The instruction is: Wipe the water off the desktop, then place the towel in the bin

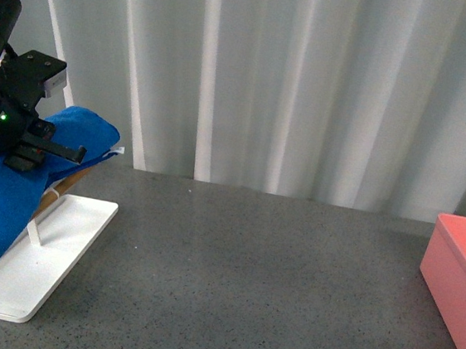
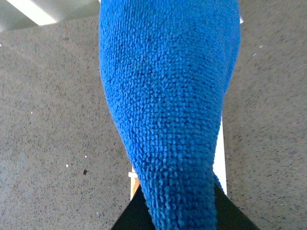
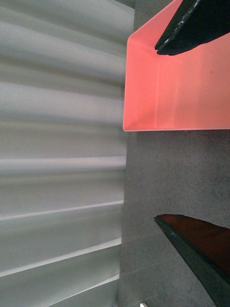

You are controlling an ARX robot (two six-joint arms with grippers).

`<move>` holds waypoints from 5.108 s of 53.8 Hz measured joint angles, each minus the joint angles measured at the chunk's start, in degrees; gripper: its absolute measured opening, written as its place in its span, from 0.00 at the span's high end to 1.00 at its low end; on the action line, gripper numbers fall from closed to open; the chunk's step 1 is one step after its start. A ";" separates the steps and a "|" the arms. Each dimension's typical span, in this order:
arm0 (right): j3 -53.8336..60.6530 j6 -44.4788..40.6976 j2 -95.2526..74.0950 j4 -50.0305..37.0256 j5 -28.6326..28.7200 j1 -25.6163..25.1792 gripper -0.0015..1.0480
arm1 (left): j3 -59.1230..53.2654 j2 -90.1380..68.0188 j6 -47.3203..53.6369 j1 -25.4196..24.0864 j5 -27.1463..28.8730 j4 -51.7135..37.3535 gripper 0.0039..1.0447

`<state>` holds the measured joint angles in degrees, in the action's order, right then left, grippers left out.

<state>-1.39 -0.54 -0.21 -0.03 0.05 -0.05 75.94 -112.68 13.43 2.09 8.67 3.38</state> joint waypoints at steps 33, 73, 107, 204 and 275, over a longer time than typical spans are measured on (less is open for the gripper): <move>0.00 0.00 0.00 0.00 0.00 0.00 0.07 | -12.52 25.11 -16.46 24.72 -17.53 -5.22 0.94; -0.96 -2.34 -1.46 3.04 3.67 -1.31 0.07 | -12.39 14.86 -34.05 36.33 -9.75 -25.20 0.94; -24.22 12.50 -65.37 -22.88 23.41 10.08 0.07 | -12.20 15.82 -37.18 35.43 -13.18 -28.37 0.94; -29.81 17.66 -72.15 -28.33 18.95 11.37 0.96 | -22.45 22.03 -36.96 10.23 -27.98 -23.10 0.05; -30.82 17.68 -73.75 -25.55 18.01 12.79 0.96 | -74.47 70.47 -13.40 -12.33 -18.62 -44.04 0.97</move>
<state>-32.21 17.15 -73.95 -25.58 18.06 12.73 1.48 -42.22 0.03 -10.24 -9.96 -40.66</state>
